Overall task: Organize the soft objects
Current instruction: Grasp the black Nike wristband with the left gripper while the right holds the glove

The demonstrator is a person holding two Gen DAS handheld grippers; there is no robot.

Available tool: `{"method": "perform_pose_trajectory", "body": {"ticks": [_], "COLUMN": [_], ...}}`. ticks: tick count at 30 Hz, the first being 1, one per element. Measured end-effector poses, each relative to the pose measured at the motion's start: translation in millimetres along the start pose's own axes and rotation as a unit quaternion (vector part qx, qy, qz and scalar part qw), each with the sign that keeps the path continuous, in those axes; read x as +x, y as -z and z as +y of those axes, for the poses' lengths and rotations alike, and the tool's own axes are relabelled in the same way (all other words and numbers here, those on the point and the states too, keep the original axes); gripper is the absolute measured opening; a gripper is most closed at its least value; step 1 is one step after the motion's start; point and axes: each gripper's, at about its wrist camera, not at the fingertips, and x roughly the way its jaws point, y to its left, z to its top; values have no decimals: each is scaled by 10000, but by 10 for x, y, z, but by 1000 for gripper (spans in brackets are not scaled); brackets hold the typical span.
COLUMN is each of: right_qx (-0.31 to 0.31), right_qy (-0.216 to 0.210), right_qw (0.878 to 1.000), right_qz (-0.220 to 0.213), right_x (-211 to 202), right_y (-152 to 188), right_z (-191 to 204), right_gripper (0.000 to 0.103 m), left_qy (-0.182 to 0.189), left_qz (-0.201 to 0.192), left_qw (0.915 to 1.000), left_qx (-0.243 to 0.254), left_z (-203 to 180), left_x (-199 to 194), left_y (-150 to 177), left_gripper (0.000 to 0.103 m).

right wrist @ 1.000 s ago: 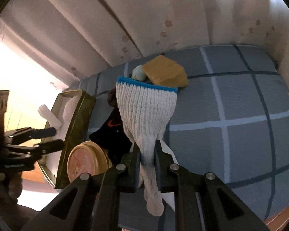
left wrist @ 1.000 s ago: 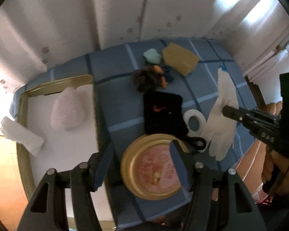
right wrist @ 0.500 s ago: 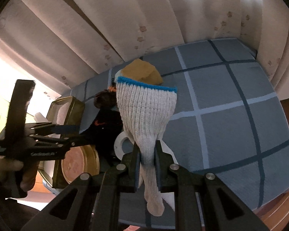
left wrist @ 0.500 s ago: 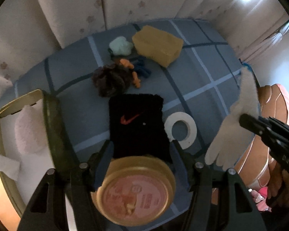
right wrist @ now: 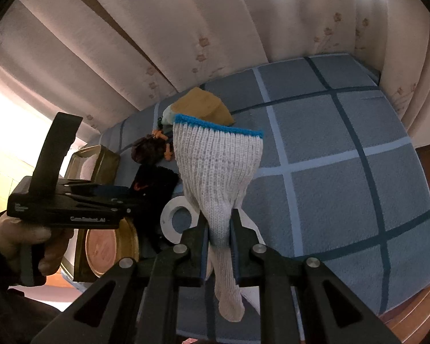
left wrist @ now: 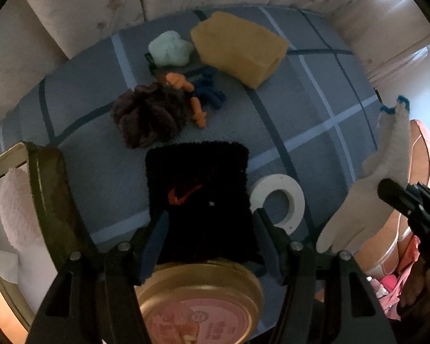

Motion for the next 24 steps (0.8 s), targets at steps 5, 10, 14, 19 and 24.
{"method": "perform_pose_trajectory", "body": {"ticks": [5,10,14,19,24], "right_qx": [12,1,19,68,68], "right_qy": [-10,-24,-9,19,5], "right_qw": [10000,10000,10000,10000,10000], "right_qz": [2,18,18,-11,-22], "right_x": [14,28,24,16,-3], "right_y": [-15,-19,-8,7,18], "right_z": [-4,4,-2,4,32], "right_gripper": [14,14,14,14,14], "left_qy": [46,-20,-95,150,240], "left_qz": [85,53,-70,-189,-251], "left_qw": [9999,10000,9999,9997,9994], "left_qx": [-91,70,48,-54,-42], "left_z": [60,22,55,141,144], "left_x": [91,116,80,-18,-46], "left_y": [-65,-112,-149,-165,-90], "left_gripper": [61,59,28,3,1]}}
